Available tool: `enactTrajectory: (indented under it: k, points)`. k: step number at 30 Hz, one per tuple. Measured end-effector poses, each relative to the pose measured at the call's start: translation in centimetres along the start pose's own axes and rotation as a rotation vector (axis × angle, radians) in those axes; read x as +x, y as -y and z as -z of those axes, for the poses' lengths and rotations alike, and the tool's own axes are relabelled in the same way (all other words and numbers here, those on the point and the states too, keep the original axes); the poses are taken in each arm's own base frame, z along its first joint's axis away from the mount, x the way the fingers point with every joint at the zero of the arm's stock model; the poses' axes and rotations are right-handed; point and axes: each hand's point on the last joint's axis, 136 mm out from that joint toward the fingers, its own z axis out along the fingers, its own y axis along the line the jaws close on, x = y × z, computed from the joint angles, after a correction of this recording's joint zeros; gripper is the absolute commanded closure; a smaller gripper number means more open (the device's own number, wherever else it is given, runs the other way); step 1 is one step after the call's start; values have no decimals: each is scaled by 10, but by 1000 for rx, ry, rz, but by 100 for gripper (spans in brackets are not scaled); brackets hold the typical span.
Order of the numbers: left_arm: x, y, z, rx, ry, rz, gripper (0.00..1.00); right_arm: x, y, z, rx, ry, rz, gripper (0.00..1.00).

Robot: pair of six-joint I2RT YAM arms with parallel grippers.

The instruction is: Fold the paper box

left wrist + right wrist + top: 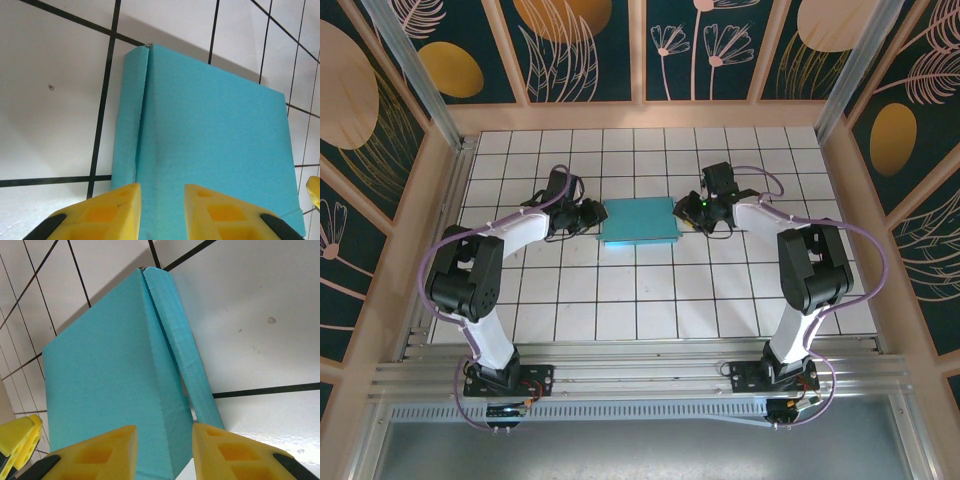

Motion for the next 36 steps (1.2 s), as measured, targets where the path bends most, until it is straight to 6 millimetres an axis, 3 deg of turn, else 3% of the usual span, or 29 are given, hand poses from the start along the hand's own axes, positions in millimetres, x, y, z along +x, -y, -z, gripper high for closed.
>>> enactTrajectory:
  k: [7,14,23,28,36]
  points:
    - [6,-1,-4,9,-33,-6,82,13,-5,-6,8,-25,40,72]
    - [20,-8,-15,26,-87,11,88,20,10,-21,56,-50,45,77]
    - [25,-16,-21,26,-92,8,86,21,15,-26,100,-34,73,75]
    - [24,-14,-18,28,-85,-2,81,21,14,-25,99,-33,80,67]
    - [14,-10,-3,-20,-55,-47,74,-2,-3,2,114,63,110,60]
